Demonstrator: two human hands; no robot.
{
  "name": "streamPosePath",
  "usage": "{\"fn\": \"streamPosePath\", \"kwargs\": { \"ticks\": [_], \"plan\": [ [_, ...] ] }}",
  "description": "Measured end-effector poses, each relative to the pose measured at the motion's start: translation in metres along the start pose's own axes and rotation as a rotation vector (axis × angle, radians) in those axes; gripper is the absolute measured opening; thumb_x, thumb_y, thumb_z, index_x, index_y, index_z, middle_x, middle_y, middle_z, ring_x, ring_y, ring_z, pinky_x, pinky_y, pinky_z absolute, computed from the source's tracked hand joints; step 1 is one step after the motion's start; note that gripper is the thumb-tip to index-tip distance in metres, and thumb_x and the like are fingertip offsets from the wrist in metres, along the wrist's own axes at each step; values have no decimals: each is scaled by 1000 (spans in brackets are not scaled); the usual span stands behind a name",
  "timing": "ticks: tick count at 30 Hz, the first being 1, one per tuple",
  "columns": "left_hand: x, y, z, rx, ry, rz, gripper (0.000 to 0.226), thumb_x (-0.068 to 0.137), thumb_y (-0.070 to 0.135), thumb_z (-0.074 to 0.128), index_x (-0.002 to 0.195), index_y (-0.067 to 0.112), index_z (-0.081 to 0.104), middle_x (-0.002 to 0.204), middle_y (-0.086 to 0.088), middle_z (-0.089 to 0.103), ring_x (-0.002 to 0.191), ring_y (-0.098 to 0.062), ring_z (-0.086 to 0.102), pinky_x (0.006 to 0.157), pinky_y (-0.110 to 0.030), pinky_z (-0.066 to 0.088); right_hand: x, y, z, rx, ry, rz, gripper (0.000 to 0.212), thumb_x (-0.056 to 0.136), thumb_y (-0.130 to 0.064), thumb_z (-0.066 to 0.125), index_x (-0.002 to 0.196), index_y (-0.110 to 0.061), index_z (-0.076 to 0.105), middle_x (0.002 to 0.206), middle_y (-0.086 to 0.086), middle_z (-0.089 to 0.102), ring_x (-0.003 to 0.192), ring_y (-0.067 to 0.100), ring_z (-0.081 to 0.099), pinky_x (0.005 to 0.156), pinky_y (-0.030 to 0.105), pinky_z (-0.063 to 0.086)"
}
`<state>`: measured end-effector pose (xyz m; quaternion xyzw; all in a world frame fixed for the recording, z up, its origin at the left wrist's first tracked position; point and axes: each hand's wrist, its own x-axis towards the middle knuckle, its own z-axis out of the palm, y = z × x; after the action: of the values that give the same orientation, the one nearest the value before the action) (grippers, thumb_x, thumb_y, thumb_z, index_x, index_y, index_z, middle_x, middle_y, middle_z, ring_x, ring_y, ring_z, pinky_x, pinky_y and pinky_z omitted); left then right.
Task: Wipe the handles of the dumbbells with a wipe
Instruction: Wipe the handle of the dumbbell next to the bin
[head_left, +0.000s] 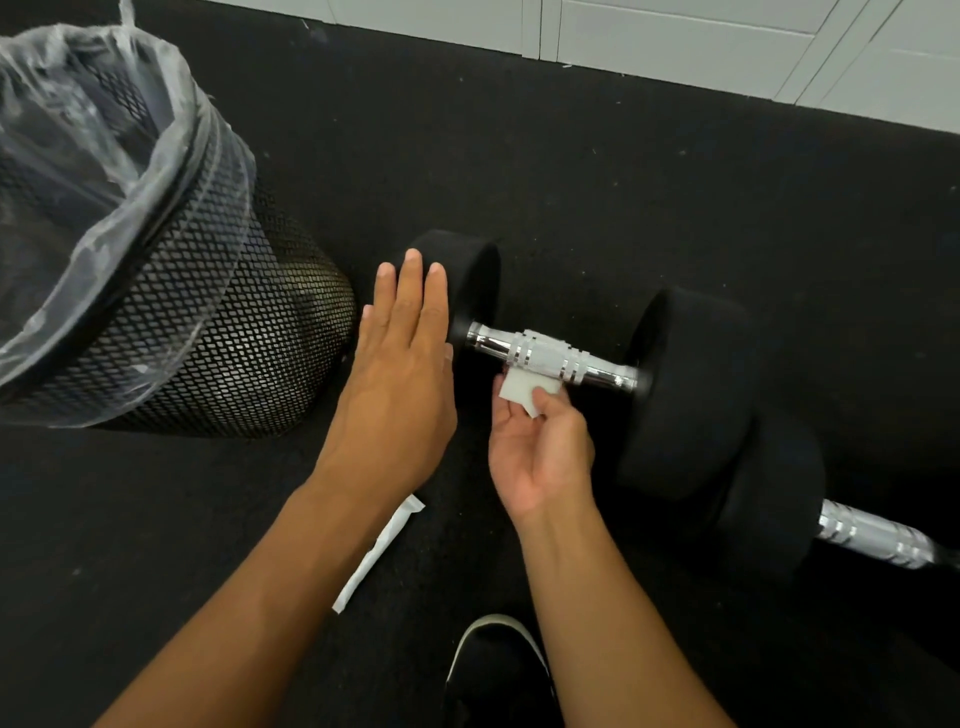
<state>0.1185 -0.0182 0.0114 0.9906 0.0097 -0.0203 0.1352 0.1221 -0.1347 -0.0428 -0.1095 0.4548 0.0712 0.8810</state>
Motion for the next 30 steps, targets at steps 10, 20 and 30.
{"fn": "streamPosePath", "kwargs": {
  "ticks": [10, 20, 30],
  "plan": [
    [2, 1, 2, -5, 21, -1, 65, 103, 9, 37, 160, 6, 7, 169, -13, -1, 156, -30, -6, 125, -53, 17, 17, -6, 12, 90, 3, -6, 46, 93, 15, 41, 131, 2, 62, 125, 21, 71, 114, 32, 70, 101, 44, 55],
    [1, 2, 6, -17, 41, -7, 64, 103, 6, 36, 160, 5, 7, 169, -13, -2, 156, -30, -7, 125, -54, 16, 5, 10, -6, -179, -37, 23, 43, 96, 6, 46, 134, -7, 62, 133, 15, 67, 126, 26, 61, 113, 38, 43],
    [0, 1, 9, -37, 68, 5, 64, 104, 4, 36, 160, 5, 7, 169, -12, -3, 156, -31, -8, 125, -54, 14, 1, 25, -16, -301, -59, 66, 38, 95, 7, 46, 123, -6, 69, 126, 15, 70, 128, 30, 60, 117, 39, 41]
  ]
}}
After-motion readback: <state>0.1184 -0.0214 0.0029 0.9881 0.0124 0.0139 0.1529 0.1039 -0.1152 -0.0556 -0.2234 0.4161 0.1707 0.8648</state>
